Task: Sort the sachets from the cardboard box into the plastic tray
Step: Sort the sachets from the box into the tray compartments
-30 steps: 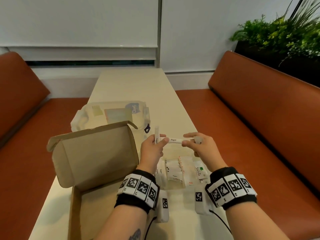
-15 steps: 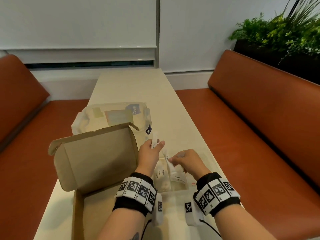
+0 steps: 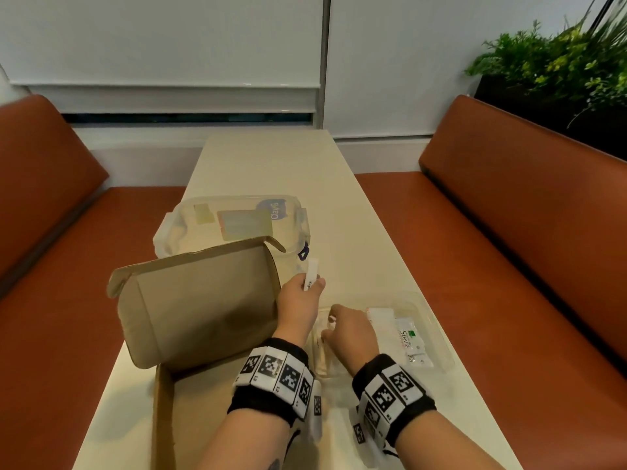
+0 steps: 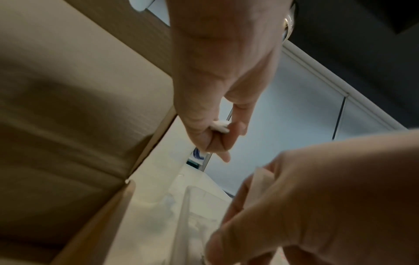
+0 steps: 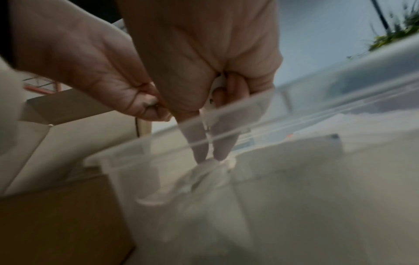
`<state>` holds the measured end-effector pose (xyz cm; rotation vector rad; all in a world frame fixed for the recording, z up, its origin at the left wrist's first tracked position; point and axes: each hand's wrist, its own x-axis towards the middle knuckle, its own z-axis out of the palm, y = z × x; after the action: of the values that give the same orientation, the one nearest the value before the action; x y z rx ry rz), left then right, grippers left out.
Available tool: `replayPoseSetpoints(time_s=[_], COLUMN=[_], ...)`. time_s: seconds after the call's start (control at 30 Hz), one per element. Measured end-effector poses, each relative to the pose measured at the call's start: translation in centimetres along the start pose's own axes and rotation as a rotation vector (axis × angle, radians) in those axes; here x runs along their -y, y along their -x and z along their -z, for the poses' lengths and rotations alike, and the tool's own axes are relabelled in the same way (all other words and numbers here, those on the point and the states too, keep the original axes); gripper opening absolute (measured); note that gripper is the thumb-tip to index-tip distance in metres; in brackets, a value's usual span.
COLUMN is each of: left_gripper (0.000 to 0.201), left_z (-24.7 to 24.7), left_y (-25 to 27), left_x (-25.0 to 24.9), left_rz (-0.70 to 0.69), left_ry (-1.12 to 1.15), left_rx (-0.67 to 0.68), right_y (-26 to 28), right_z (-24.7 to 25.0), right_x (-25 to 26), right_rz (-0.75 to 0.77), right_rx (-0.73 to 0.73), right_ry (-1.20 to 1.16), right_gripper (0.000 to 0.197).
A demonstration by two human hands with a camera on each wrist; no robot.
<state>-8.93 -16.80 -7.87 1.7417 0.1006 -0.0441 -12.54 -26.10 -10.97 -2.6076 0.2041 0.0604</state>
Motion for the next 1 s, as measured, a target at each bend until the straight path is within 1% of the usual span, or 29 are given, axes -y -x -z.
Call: replayPoseSetpoints(time_s=[0.1, 0.2, 0.27, 0.3, 0.37, 0.43, 0.47, 0.5, 0.57, 0.63, 0.7, 0.77, 0.83, 0.93, 1.0], left_gripper=[0.022, 0.023, 0.024, 0.024, 0.023, 0.022, 0.021, 0.021, 0.022, 0.021, 0.018, 0.015, 0.016, 0.015, 0.014], left_z=[-0.3, -0.5, -0.6, -0.6, -0.6, -0.8, -0.9, -1.0, -1.1, -1.1, -1.1, -1.0, -0.9, -0.8, -0.7], left_y=[-0.1, 0.0, 0.2, 0.3, 0.5, 0.5, 0.6, 0.6, 0.8, 0.9, 1.1, 1.0, 0.9, 1.0, 1.0], left_x=[-0.2, -0.4, -0.4, -0.3, -0.2, -0.2, -0.3, -0.4, -0.7, -1.0, -1.1, -0.9, -0.6, -0.2, 0.0], left_rz=[0.061, 0.115, 0.104, 0.087, 0.05, 0.053, 0.066, 0.082, 0.11, 0.155, 0.167, 0.115, 0.069, 0.067, 0.087], left_ry=[0.088, 0.168, 0.156, 0.128, 0.085, 0.078, 0.109, 0.138, 0.174, 0.261, 0.336, 0.312, 0.234, 0.158, 0.108], left_rx=[0.0, 0.01, 0.042, 0.056, 0.06, 0.074, 0.093, 0.112, 0.118, 0.109, 0.072, -0.006, -0.042, -0.053, -0.069], right_y=[0.2, -0.1, -0.7, -0.8, -0.9, -0.8, -0.7, -0.5, -0.3, -0.2, -0.1, 0.0, 0.3, 0.3, 0.1], right_z=[-0.6, 0.1, 1.3, 2.1, 3.5, 4.5, 4.7, 4.8, 4.9, 4.9, 5.0, 5.1, 5.2, 5.2, 4.9], right_x=[0.1, 0.0, -0.1, -0.1, 0.1, 0.4, 0.5, 0.6, 0.4, 0.0, -0.4, -0.6, -0.9, -1.3, -1.3], right_rz=[0.01, -0.035, -0.061, -0.082, -0.123, -0.139, -0.136, -0.127, -0.101, -0.094, -0.088, -0.072, -0.078, -0.124, -0.164], right_rx=[0.018, 0.009, -0.072, -0.111, -0.141, -0.107, -0.079, -0.061, -0.097, -0.197, -0.238, -0.184, -0.098, -0.042, -0.026], right_ry=[0.01, -0.067, -0.22, -0.338, -0.584, -0.717, -0.759, -0.784, -0.78, -0.718, -0.687, -0.707, -0.699, -0.695, -0.649], right_gripper=[0.013, 0.012, 0.014, 0.016, 0.022, 0.032, 0.033, 0.027, 0.013, 0.01, 0.013, 0.014, 0.015, 0.015, 0.02])
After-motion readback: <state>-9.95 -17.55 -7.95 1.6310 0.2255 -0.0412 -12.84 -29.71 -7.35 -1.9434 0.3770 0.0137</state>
